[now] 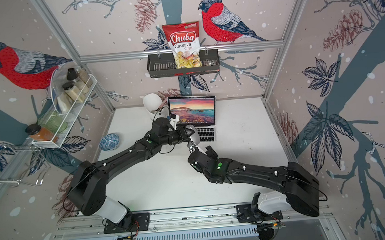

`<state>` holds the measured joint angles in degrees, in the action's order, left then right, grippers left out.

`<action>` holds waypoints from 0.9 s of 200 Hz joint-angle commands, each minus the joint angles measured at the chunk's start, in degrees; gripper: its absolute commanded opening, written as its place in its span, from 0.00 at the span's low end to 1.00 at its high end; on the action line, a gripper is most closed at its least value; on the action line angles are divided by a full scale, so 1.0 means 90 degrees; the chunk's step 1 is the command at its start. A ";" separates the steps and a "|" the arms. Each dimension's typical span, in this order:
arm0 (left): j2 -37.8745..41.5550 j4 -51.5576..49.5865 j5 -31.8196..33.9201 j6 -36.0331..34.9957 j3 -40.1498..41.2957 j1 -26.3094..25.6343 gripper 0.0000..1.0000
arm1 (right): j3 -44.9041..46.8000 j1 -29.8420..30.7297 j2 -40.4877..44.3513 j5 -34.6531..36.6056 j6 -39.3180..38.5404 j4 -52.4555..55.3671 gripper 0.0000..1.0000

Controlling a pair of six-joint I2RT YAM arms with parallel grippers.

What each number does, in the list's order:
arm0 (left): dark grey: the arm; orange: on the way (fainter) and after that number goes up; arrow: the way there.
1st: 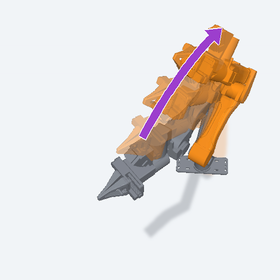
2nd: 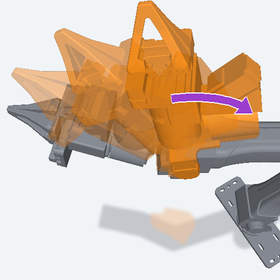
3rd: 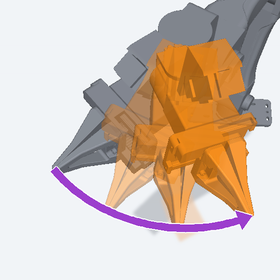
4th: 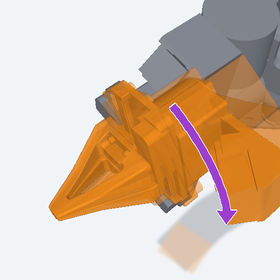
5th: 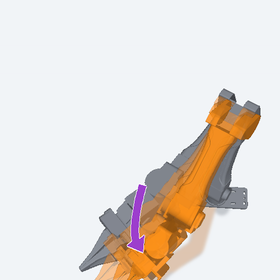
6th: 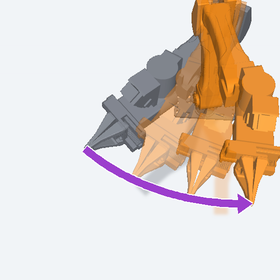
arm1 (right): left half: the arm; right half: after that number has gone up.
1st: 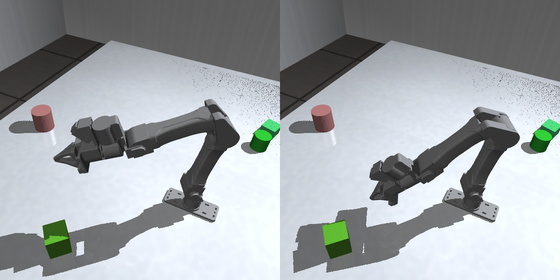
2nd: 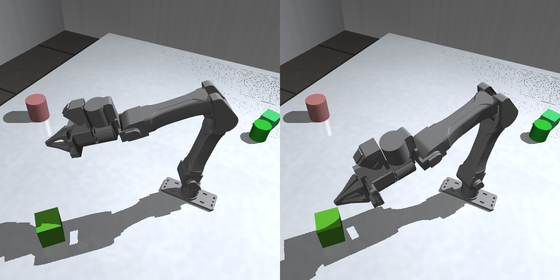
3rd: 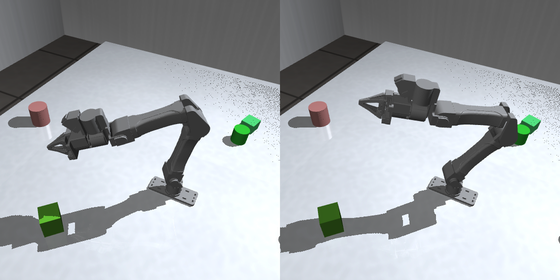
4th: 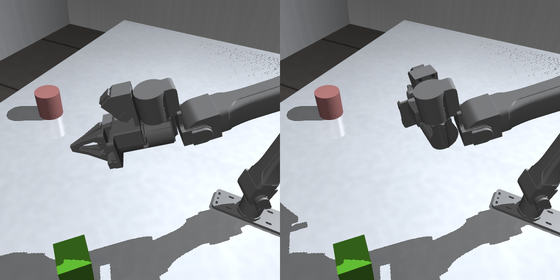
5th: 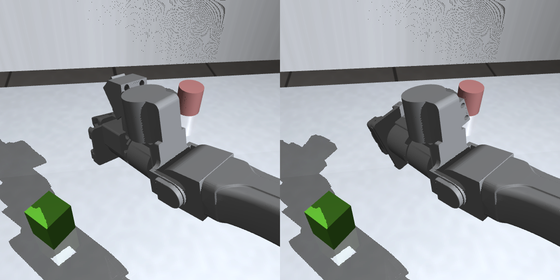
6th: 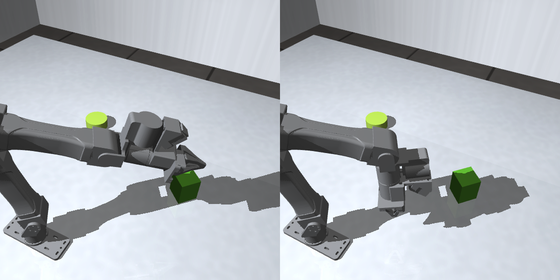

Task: Remove the wireless mouse receiver from the laptop
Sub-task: Place the mouse at the center of the board.

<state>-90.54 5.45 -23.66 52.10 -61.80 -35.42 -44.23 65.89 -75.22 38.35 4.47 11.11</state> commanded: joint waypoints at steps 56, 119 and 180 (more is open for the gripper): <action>-0.0261 -0.1268 -0.0597 -0.0233 -0.0152 0.0000 0.00 | 0.0171 0.0426 0.0165 0.1050 -0.0663 -0.1270 0.76; -0.0422 -0.1747 -0.0483 -0.0411 -0.0696 0.0004 0.00 | 0.0042 0.0962 -0.0198 0.0864 -0.0718 -0.0971 0.75; -0.0273 -0.1969 -0.0595 -0.0436 -0.0717 0.0002 0.00 | -0.0104 0.0933 -0.0880 0.2003 -0.0843 -0.1239 0.75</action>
<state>-94.06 -11.07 -27.77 49.17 -68.03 -35.42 -44.49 74.30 -81.28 51.37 -2.76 1.78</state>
